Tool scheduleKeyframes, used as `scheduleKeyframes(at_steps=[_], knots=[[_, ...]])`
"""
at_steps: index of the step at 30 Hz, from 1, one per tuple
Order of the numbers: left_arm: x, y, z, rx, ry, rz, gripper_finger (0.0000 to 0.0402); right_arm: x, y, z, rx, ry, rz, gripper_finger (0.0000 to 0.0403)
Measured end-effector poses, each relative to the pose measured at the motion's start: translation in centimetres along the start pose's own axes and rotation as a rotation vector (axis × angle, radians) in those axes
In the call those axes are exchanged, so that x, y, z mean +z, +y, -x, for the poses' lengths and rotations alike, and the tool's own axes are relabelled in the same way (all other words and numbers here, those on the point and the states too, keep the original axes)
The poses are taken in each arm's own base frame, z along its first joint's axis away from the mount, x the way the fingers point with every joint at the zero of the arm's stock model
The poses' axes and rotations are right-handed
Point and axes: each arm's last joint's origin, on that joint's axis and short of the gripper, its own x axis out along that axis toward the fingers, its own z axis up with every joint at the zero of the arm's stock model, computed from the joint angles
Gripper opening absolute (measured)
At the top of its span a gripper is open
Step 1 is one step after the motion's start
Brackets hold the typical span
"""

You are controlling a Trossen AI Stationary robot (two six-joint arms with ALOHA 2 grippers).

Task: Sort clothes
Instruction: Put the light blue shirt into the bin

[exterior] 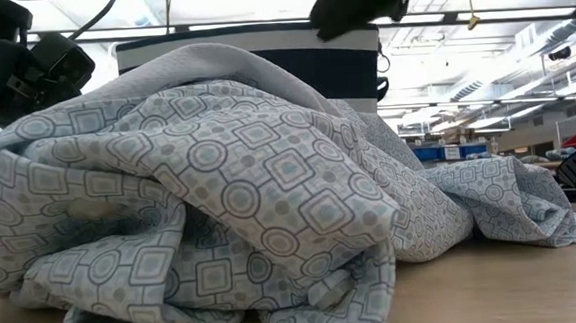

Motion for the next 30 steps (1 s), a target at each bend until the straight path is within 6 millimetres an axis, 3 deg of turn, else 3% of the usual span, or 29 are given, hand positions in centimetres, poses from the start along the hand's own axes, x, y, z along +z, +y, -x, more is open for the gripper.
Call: scheduleKeyframes(at_steps=[6, 13, 19, 23, 26, 28, 30], knots=[[0.0, 0.0, 0.0, -0.009, 0.003, 0.0, 0.0099, -1.7, 1.4, -4.0, -0.015, 0.025, 0.0, 0.0179], [0.0, -0.1, 0.0, -0.026, 0.006, 0.001, 0.0098, -3.5, 2.3, -7.4, -0.036, 0.063, 0.024, 0.0243], [0.0, -0.1, 0.0, -0.026, 0.004, 0.002, 0.0099, -5.3, 2.2, -10.9, -0.058, 0.106, 0.027, 0.0294], [0.0, -0.1, 0.0, -0.026, 0.003, 0.009, 0.0098, -6.8, 1.7, -14.0, -0.049, 0.154, 0.006, 0.0305], [0.0, -0.1, 0.0, -0.026, 0.004, 0.024, 0.0099, -6.8, 1.5, -15.2, -0.038, 0.124, -0.017, 0.0279], [0.0, -0.1, 0.0, -0.026, 0.004, 0.024, 0.0099, -6.7, 1.4, -15.3, -0.029, 0.117, -0.007, 0.023], [0.0, -0.1, 0.0, -0.026, 0.005, 0.023, 0.0098, -6.3, 1.1, -15.0, -0.02, 0.111, 0.022, 0.0157]])
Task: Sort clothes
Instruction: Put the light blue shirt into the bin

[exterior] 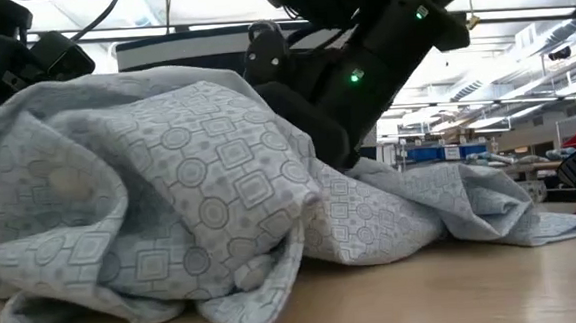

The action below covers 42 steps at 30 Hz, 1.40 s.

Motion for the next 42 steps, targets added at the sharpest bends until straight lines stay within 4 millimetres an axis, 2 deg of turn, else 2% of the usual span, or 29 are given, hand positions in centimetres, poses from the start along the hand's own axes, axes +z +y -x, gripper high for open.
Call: scheduleKeyframes(at_steps=[2, 3, 4, 8, 12, 20, 26, 32, 37, 42], knots=[[0.0, 0.0, 0.0, 0.0, 0.0, 0.0, 0.0099, 0.7, -0.5, 0.8, 0.001, -0.011, 0.024, 0.0069], [0.0, 0.0, 0.0, 0.0, 0.0, -0.001, 0.0099, 1.2, -0.8, 1.3, 0.002, -0.021, 0.036, 0.0036], [0.0, 0.0, 0.0, 0.0, 0.001, -0.001, 0.0099, 1.8, -1.0, 1.8, 0.004, -0.039, 0.042, 0.0023], [0.0, 0.0, 0.0, 0.0, 0.001, -0.001, 0.0099, 3.9, -2.1, 4.7, 0.011, -0.101, 0.009, 0.002], [0.0, 0.0, 0.0, 0.0, 0.001, -0.002, 0.0099, 6.1, -3.1, 8.8, 0.009, -0.194, -0.002, 0.0014], [0.0, 0.0, 0.0, 0.0, -0.001, -0.003, 0.0098, 9.0, -5.4, 17.0, -0.038, -0.408, -0.02, 0.0014], [0.0, 0.0, 0.0, 0.0, -0.001, -0.003, 0.0098, 11.1, -6.8, 21.2, -0.105, -0.532, -0.013, 0.0014], [0.0, 0.0, 0.0, 0.0, -0.001, -0.003, 0.0098, 15.1, -8.0, 24.9, -0.163, -0.659, 0.058, 0.0014], [0.0, 0.0, 0.0, 0.0, -0.002, -0.002, 0.0098, 18.2, -10.1, 28.2, -0.243, -0.763, 0.09, 0.0014], [0.0, 0.0, 0.0, 0.0, -0.001, -0.003, 0.0099, 20.9, -11.9, 30.7, -0.337, -0.882, 0.138, 0.0014]])
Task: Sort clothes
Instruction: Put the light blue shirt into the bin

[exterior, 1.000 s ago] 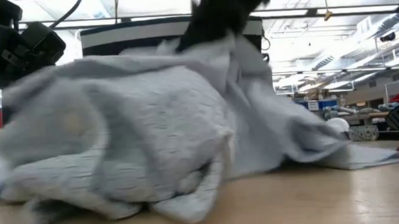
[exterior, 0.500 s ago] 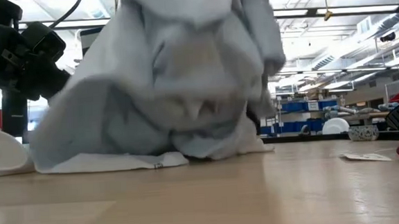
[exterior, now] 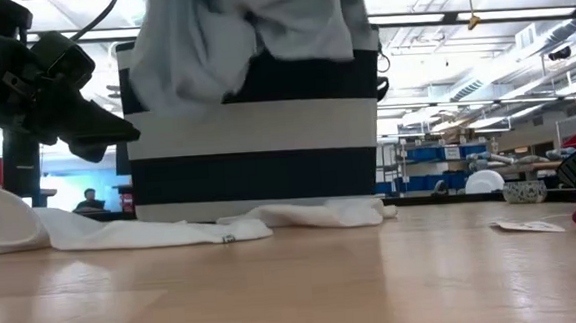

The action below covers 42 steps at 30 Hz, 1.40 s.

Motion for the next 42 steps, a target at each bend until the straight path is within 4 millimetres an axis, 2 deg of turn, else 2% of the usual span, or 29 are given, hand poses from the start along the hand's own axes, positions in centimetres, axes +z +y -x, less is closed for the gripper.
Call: scheduleKeyframes(at_steps=[4, 8, 13, 17, 23, 27, 32, 36, 42], knots=[[0.0, 0.0, 0.0, 0.001, 0.001, -0.021, 0.0099, 2.1, -2.6, -0.7, -0.053, -0.167, 0.017, 0.0014], [0.0, 0.0, 0.0, 0.001, 0.001, -0.027, 0.0099, 3.2, -5.3, -1.4, -0.107, -0.283, 0.027, 0.0014], [0.0, 0.0, 0.0, 0.002, 0.001, -0.027, 0.0099, 2.5, -8.1, -2.6, -0.152, -0.304, 0.029, 0.0014], [-0.1, 0.1, 0.0, 0.015, 0.003, -0.029, 0.0099, 0.9, -9.2, -4.0, -0.144, -0.236, -0.018, 0.0014], [-0.2, 0.1, 0.0, 0.026, 0.011, -0.033, 0.0099, -3.1, -8.2, -7.7, -0.074, -0.082, -0.059, 0.0014], [-0.3, 0.1, 0.0, 0.031, 0.02, -0.037, 0.0099, -6.8, -6.7, -10.3, -0.04, 0.068, -0.054, 0.0018], [-0.4, 0.2, -0.1, 0.038, 0.031, -0.041, 0.0098, -12.3, -4.3, -13.1, 0.009, 0.302, -0.084, 0.0013], [-0.4, 0.2, -0.1, 0.038, 0.028, -0.04, 0.0098, -17.7, -3.0, -15.1, 0.006, 0.507, -0.145, 0.0013], [-0.3, 0.2, -0.1, 0.039, 0.025, -0.039, 0.0099, -24.9, -1.7, -17.1, -0.054, 0.725, -0.263, 0.0049]])
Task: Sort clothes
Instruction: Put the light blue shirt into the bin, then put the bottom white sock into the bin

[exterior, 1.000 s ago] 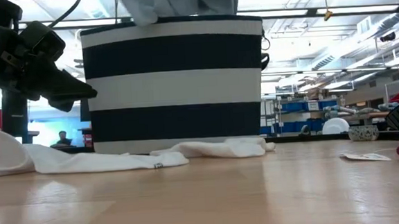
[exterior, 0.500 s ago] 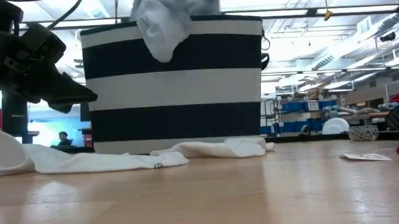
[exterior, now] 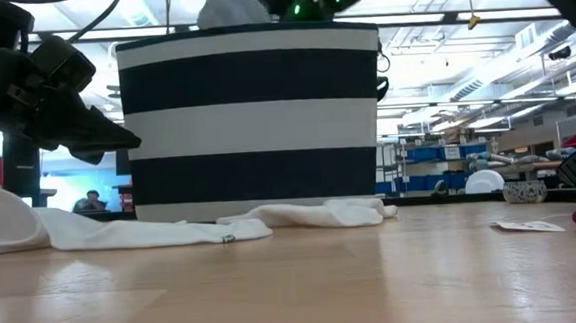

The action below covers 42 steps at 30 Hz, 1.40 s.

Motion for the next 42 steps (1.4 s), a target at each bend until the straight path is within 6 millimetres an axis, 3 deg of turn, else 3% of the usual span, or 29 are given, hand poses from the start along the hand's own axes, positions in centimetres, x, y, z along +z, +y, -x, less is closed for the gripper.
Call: scheduleKeyframes(at_steps=[3, 7, 13, 20, 27, 33, 42], knots=[[0.0, 0.0, 0.0, 0.002, 0.0, 0.0, 0.0098, -1.5, -0.3, -2.2, 0.0, 0.059, -0.073, 0.0068], [0.0, 0.0, 0.0, 0.002, 0.001, -0.001, 0.0099, -2.6, -0.9, -3.7, 0.055, 0.139, -0.104, 0.0102], [0.0, 0.0, 0.0, 0.002, 0.001, -0.001, 0.0098, -2.1, -1.6, -2.4, 0.062, 0.172, -0.079, 0.0166], [0.0, 0.0, 0.0, 0.002, 0.0, 0.0, 0.0098, 2.6, -3.0, 4.6, 0.095, -0.003, -0.071, 0.0208], [0.0, 0.0, 0.0, 0.002, 0.0, 0.0, 0.0098, 5.2, -4.6, 12.9, 0.11, -0.085, -0.087, 0.0203], [0.1, 0.0, 0.0, 0.0, -0.007, 0.01, 0.0098, 4.7, -4.7, 19.5, 0.134, -0.032, -0.043, 0.0189], [0.1, 0.0, 0.0, 0.0, -0.006, 0.082, 0.0098, 0.7, -2.9, 26.6, -0.021, 0.169, 0.018, 0.0185]])
